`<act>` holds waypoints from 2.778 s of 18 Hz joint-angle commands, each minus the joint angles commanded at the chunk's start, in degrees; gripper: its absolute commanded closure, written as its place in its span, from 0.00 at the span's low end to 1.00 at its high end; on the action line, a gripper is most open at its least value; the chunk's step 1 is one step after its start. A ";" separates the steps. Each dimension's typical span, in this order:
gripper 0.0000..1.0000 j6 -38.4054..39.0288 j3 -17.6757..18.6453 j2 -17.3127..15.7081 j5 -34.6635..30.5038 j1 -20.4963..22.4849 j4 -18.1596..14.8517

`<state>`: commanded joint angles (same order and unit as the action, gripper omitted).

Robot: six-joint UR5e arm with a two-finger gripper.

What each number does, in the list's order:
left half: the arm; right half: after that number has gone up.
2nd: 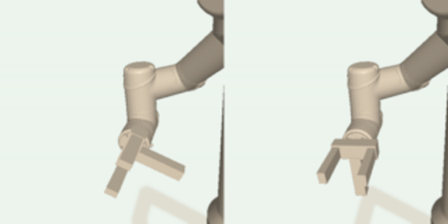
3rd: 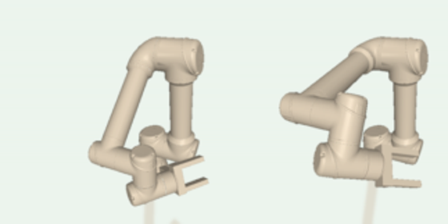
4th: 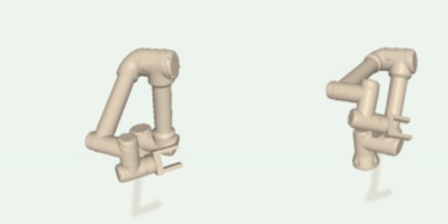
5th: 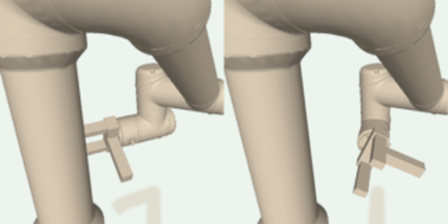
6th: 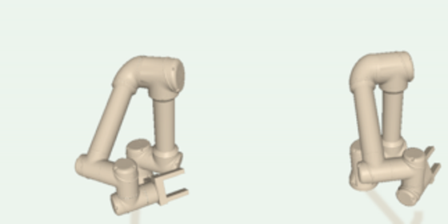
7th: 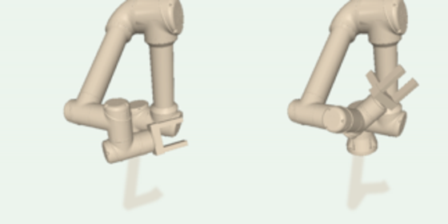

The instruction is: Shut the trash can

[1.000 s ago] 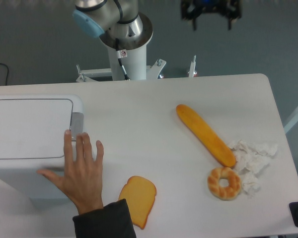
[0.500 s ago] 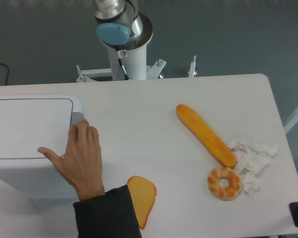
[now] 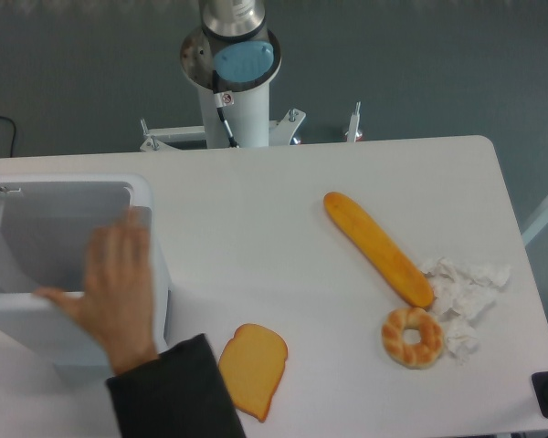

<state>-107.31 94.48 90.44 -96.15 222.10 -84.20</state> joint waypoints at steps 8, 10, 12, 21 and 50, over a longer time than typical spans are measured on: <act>0.00 0.79 2.38 0.35 -0.18 1.67 -0.35; 0.00 0.88 2.63 0.62 -0.09 1.50 -0.09; 0.00 0.88 2.64 0.70 -0.18 1.23 0.09; 0.00 0.88 2.64 0.70 -0.18 1.23 0.09; 0.00 0.88 2.64 0.70 -0.18 1.23 0.09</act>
<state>-106.44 97.12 91.14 -96.33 223.33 -84.11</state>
